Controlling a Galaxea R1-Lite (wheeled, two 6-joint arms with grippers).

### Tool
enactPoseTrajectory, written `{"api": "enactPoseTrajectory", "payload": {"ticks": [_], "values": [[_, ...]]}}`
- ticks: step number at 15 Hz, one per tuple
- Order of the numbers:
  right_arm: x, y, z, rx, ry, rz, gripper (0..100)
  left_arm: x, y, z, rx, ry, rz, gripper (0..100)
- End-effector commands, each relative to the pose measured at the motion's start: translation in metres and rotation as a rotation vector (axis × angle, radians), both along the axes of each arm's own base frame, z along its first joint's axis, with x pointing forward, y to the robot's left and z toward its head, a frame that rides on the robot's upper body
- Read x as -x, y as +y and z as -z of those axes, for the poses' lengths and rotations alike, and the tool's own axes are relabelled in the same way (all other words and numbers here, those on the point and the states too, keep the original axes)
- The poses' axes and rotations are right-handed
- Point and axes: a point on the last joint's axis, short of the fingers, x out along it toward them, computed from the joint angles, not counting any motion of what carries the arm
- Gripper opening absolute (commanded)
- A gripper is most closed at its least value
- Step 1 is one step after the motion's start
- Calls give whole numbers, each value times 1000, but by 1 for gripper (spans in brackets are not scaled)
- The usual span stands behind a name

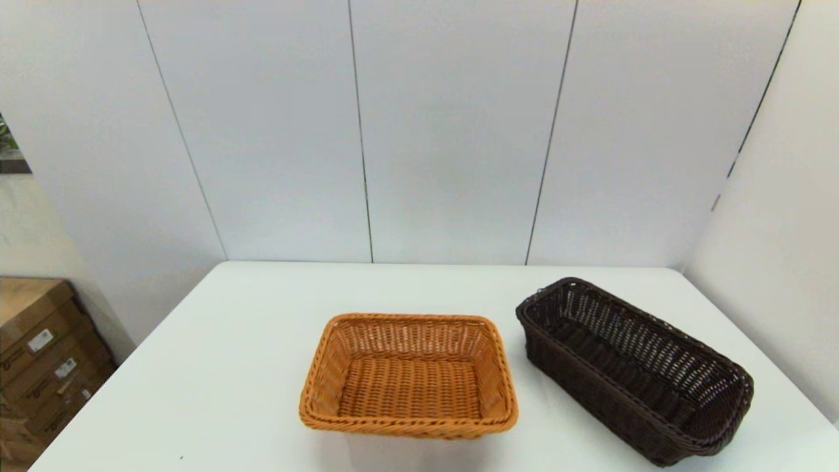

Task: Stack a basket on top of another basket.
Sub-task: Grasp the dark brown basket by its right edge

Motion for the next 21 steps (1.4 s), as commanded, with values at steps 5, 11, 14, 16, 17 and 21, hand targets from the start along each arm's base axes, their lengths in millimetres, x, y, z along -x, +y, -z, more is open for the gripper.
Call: {"api": "enactPoseTrajectory", "payload": {"ticks": [5, 11, 14, 16, 17, 21], "values": [[0, 0, 0, 0, 0, -1, 100, 15, 0, 35, -16, -278, -42, 100], [0, 0, 0, 0, 0, -1, 100, 24, 1, 56, -29, -464, -82, 100], [0, 0, 0, 0, 2, -1, 100, 7, 3, 78, -54, -560, -182, 100], [0, 0, 0, 0, 2, -1, 100, 3, 4, 84, -68, -561, -217, 100], [0, 0, 0, 0, 2, -1, 100, 2, 4, 88, -85, -552, -229, 100], [0, 0, 0, 0, 2, -1, 100, -8, 7, 108, -149, -509, -315, 100]]}}
